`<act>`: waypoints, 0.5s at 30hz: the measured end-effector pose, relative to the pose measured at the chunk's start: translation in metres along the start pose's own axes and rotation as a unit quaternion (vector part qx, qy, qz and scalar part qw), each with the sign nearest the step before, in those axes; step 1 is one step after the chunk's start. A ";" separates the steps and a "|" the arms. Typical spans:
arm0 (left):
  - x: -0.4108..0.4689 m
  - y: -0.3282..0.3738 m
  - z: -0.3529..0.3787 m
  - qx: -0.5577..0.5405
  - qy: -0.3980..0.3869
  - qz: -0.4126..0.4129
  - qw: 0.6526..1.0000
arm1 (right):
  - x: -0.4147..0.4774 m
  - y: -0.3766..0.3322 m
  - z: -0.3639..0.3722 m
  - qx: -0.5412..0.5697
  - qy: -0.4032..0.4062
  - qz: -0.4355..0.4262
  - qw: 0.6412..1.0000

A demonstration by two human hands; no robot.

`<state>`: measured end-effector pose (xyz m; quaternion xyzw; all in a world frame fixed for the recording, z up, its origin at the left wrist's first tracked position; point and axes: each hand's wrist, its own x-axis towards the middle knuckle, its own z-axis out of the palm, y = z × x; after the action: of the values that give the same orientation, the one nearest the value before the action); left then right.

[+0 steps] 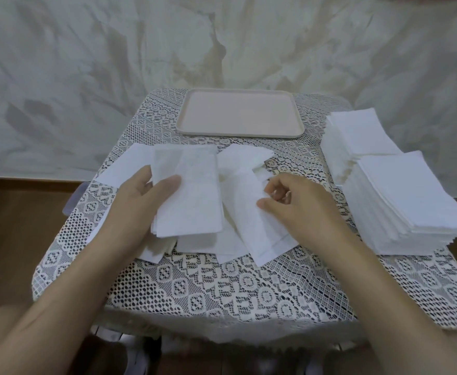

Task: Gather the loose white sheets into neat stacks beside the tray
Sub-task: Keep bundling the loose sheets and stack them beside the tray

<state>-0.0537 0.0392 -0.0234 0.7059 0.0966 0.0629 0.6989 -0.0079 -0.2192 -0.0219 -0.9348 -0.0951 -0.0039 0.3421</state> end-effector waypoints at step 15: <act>-0.002 0.000 0.002 0.004 -0.009 -0.008 1.000 | 0.008 0.000 0.007 -0.033 -0.028 0.030 0.999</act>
<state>-0.0557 0.0372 -0.0233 0.7085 0.0961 0.0506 0.6973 -0.0006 -0.2136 -0.0266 -0.9477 -0.0767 0.0297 0.3085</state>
